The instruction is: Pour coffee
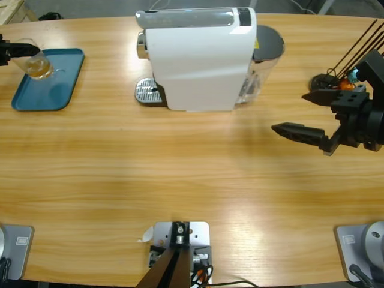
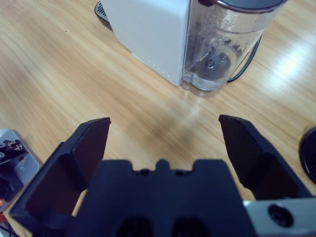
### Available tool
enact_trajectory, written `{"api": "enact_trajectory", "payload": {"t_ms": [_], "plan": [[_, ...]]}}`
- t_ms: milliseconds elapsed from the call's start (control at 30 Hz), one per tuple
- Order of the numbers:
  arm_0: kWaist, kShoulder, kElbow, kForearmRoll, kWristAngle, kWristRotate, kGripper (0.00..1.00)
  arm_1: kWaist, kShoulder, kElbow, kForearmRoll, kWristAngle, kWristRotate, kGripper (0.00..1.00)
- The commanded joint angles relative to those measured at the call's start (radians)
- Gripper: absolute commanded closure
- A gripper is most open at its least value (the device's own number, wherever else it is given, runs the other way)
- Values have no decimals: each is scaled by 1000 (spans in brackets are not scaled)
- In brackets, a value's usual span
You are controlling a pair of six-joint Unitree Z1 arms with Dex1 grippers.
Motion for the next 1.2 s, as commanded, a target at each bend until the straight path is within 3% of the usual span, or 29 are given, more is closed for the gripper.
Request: {"api": "enact_trajectory", "payload": {"t_ms": [33, 533, 567, 600, 633, 667, 867, 1067, 1133, 1200], "plan": [[11, 100, 32, -108, 5, 3, 1000, 12, 42, 18, 11, 24, 6, 0], [10, 196, 58, -173, 3, 4, 1000, 12, 59, 16, 9, 26, 6, 0], [9, 197, 58, -172, 2, 3, 913, 12, 61, 16, 8, 26, 6, 0], [8, 197, 60, -172, 2, 3, 430, 12, 61, 15, 8, 26, 6, 0], [4, 196, 65, -173, -1, 3, 104, 12, 61, 15, 8, 26, 6, 0], [0, 194, 69, -173, -3, 3, 25, 12, 60, 15, 8, 26, 6, 0], [-2, 153, 110, -173, 6, 2, 9, 12, 41, 16, 10, 24, 6, 0], [-2, -86, 154, -153, 25, -7, 9, 12, 20, 20, 13, 19, 6, 0], [-20, -211, 155, -79, 28, -13, 9, 12, 18, 20, 15, 15, 6, 0], [-100, -346, 135, 92, 57, -13, 9, 12, 18, 12, 27, 13, 6, 0]]}}
